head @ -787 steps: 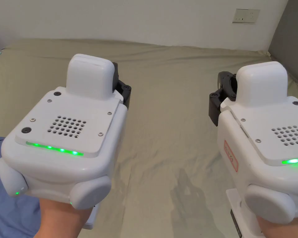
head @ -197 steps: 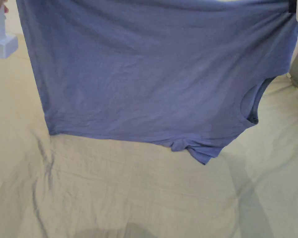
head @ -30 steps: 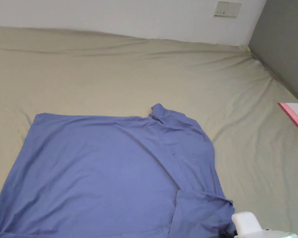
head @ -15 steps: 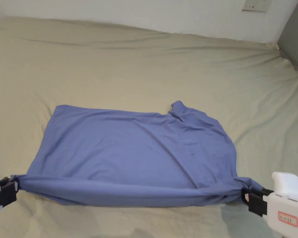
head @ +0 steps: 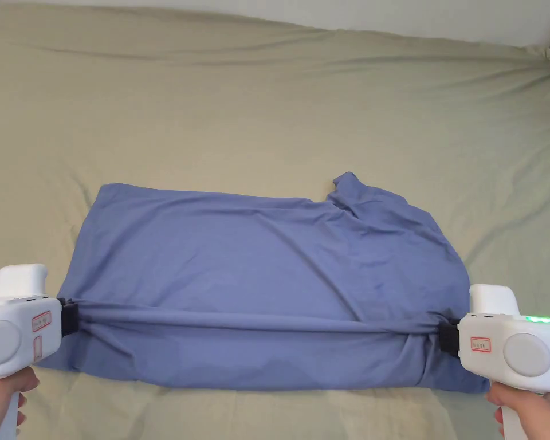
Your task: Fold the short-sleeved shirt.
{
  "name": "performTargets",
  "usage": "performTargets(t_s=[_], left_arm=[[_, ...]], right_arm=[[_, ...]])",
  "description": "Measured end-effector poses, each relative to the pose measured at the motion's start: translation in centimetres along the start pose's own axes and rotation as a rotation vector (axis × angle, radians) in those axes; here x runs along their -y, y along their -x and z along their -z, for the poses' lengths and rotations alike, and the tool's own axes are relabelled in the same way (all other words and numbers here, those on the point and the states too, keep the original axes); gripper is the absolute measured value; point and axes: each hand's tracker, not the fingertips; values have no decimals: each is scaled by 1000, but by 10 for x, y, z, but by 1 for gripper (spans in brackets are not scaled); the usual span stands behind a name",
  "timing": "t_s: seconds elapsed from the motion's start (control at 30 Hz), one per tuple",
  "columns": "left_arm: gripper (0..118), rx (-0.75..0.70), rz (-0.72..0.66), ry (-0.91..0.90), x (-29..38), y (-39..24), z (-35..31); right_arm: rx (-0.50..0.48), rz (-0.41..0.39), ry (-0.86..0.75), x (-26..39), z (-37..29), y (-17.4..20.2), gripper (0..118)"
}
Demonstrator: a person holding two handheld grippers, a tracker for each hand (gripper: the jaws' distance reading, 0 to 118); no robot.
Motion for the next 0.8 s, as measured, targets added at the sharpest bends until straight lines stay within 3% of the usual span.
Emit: performTargets(t_s=[0.13,0.17,0.2,0.23,0.27,0.3,0.33,0.47,0.53,0.73,0.8], left_arm=[[6,-6,30,21,-6,-6,18],[7,-8,37,20,-7,-7,18],[18,-9,42,24,-10,-8,20],[37,-10,38,24,-15,-9,20],[75,-24,38,9,-18,-10,19],[103,-43,43,-12,-24,-9,16],[118,-50,49,-28,-29,-9,12],[115,-9,24,-220,-42,-11,-38],[115,-65,8,-343,-44,-18,-73],[114,-25,111,-622,-49,-50,-176],[104,-37,133,-682,-45,-65,-206]], right_arm=[[23,-16,14,-6,19,1,13],[26,-10,6,-6,20,1,21],[34,4,-14,-8,22,1,35],[52,21,-42,-11,22,-2,56],[68,29,-64,-14,20,-3,82],[116,35,-86,-19,17,-6,92],[115,58,-117,-24,11,-7,93],[81,105,-271,-42,-41,-10,93],[78,58,-358,-50,-74,-3,93],[119,-130,-653,-49,-179,47,93],[114,-162,-721,-44,-202,62,92]])
